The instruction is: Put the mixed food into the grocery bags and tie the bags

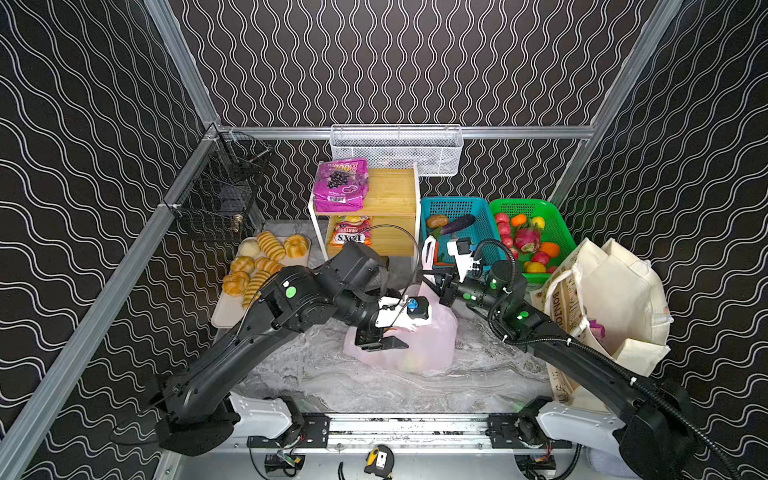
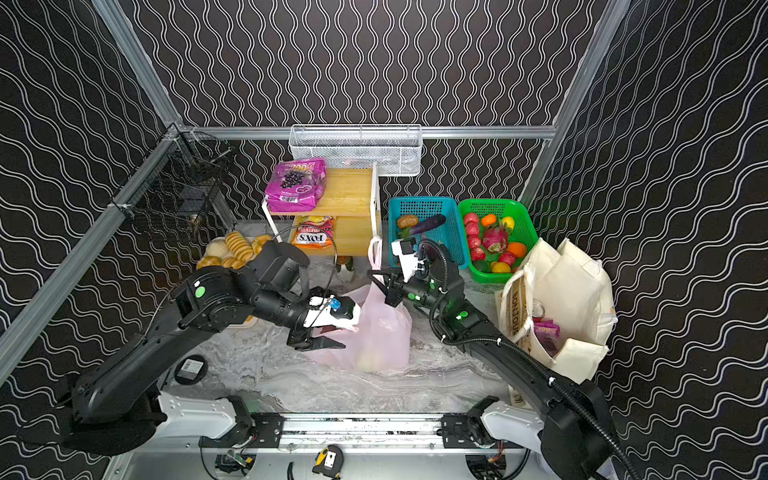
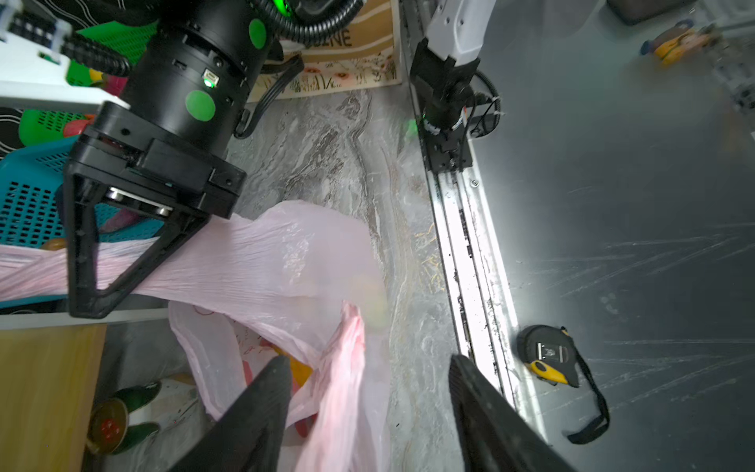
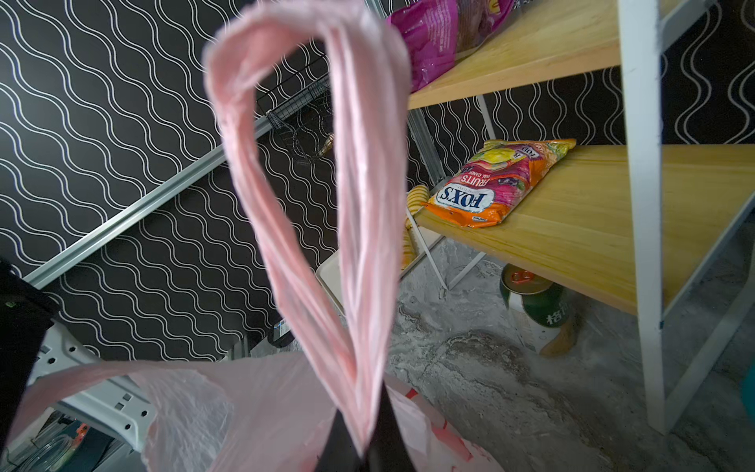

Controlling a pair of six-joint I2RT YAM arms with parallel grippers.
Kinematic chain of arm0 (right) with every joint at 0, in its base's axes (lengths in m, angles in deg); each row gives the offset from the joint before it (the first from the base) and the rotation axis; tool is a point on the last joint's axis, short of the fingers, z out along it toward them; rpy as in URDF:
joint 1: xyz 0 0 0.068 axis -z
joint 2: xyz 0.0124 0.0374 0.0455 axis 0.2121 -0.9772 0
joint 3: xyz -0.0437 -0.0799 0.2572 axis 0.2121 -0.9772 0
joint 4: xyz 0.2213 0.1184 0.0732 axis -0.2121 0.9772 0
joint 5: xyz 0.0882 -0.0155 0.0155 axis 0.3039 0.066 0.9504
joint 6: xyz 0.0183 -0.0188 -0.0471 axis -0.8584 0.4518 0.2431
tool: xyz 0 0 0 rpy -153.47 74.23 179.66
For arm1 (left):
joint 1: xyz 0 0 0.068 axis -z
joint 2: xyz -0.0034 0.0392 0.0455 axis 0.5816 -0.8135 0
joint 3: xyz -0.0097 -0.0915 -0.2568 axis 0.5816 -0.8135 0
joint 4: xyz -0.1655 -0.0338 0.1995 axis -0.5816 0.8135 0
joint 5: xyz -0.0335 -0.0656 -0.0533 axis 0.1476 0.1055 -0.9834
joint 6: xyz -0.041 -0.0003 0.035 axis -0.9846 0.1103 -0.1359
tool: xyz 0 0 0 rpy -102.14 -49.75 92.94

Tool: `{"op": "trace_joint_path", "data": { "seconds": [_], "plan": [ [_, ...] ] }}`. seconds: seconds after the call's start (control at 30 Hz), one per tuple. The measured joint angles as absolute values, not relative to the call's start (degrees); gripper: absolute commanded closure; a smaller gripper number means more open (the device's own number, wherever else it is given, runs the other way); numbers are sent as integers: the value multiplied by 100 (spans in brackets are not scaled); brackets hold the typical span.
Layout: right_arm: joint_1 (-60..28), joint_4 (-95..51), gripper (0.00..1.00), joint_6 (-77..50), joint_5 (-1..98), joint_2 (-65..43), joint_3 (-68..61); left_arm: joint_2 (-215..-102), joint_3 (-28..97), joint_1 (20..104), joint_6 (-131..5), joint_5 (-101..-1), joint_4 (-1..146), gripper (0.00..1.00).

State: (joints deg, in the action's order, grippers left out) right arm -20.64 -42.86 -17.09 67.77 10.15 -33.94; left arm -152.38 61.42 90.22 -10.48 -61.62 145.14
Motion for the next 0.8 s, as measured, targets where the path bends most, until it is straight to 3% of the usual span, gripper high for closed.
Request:
{"op": "trace_joint_path", "data": {
  "seconds": [0.17,0.2,0.33,0.57,0.8],
  "plan": [
    [-2064,-4172,99,-1696,6757,1067,-3396,-15345,6310,9109,-1256,-5834,14283,95],
    [-2064,-4164,99,-1680,6740,1081,-3399,-15345,6306,9111,-1376,-5812,14167,100],
    [-2064,-4155,99,-1613,6628,1140,-3469,-15305,6118,9118,-2080,-5467,13502,100],
    [-2064,-3958,96,-1551,6626,1214,-3455,-15115,6050,8867,-3944,-3723,12538,100],
    [-2276,-2562,92,-1414,6714,560,-2304,-14224,5211,8408,-6012,-2372,11673,100]
  ]
}}
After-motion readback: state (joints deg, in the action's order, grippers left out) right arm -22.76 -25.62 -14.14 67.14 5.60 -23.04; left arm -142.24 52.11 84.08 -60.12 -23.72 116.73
